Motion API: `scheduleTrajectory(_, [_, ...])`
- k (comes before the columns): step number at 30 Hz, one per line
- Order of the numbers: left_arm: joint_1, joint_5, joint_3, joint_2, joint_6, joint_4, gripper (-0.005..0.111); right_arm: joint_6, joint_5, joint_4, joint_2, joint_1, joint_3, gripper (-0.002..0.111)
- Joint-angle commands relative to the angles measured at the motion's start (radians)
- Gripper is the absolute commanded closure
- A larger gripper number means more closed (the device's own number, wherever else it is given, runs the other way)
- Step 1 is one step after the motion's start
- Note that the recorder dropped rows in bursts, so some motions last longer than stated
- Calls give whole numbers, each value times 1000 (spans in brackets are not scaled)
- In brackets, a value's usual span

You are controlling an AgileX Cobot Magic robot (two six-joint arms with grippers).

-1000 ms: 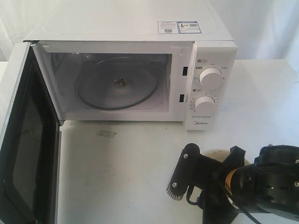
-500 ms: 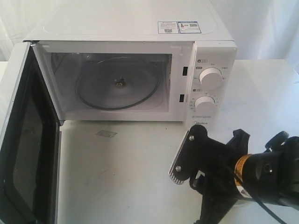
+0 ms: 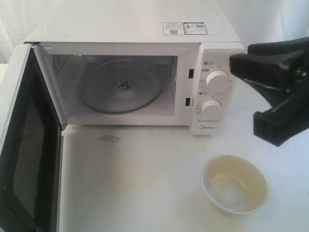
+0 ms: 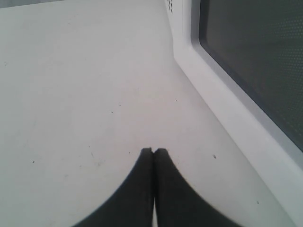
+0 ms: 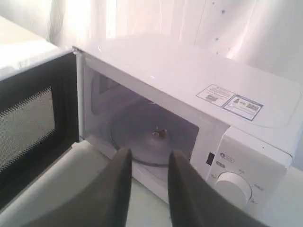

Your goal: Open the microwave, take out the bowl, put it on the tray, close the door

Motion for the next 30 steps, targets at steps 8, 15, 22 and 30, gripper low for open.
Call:
scheduleTrajectory(8, [1, 1, 4, -4, -4, -4, 107, 51, -364, 42, -53, -9, 284, 108])
scheduleTrajectory(15, [1, 1, 4, -4, -4, -4, 107, 51, -429, 58, -53, -9, 353, 108])
scheduleTrajectory(22, [1, 1, 4, -4, -4, -4, 107, 51, -440, 58, -53, -9, 379, 108])
scheduleTrajectory(30, [1, -116, 4, -4, -34, -9, 107, 51, -434, 58, -53, -9, 387, 108])
